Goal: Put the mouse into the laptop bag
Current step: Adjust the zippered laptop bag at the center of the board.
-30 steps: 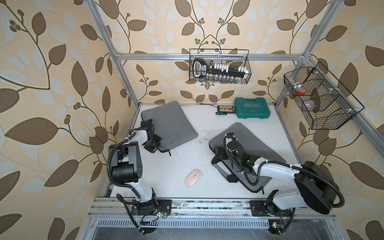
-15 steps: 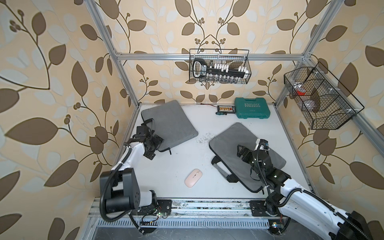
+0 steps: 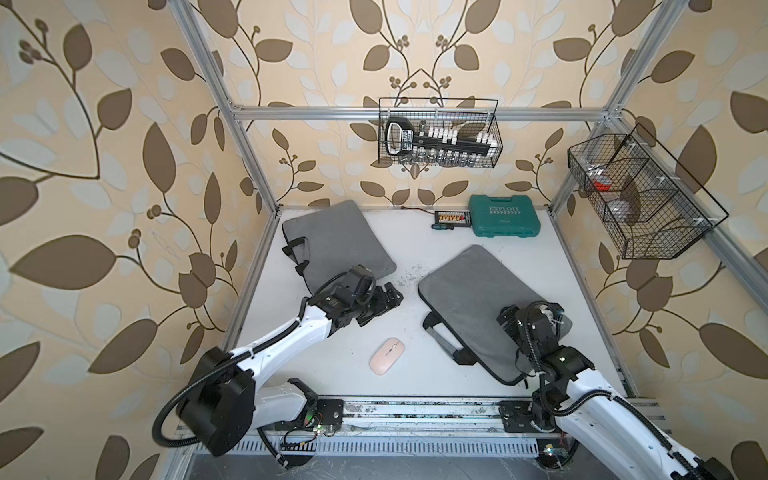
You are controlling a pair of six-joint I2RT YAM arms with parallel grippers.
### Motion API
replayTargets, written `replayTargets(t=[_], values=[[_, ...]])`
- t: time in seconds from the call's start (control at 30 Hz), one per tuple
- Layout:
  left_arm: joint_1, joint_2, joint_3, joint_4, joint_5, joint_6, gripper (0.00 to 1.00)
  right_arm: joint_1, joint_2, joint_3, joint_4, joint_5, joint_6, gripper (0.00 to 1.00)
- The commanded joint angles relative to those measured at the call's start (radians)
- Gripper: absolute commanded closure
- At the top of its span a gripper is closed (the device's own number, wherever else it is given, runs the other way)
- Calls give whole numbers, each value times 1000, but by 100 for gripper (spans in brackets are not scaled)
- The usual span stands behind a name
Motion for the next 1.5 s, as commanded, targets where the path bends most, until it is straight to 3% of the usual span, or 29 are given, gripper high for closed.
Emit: replayTargets(t=[0.0,0.13,0.3,0.4,0.57,0.8,1.23,1.47], values=[[-25,115,98,61,-12,48,1,-69,-47,-56,-72,-63,53,1],[-45,299,198,81,46,46,2,-136,-57,-72,-60,-98,13,1],[-81,460,301,110,43,25,2,-147,22,-95,33,-186,-21,1],[-83,579,384,121,70,16,9,-146,53,-102,90,-236,-48,1],[-83,725,520,69,56,13,44,-141,141,-159,298,-411,-82,1],[-74,791,670,-56,-21,41,100,-51,242,-114,357,-413,-102,1],[103,792,880,-267,-58,174,100,204,326,72,259,-242,-203,1],[150,828,971,-309,-73,192,100,220,313,107,142,-175,-150,1]])
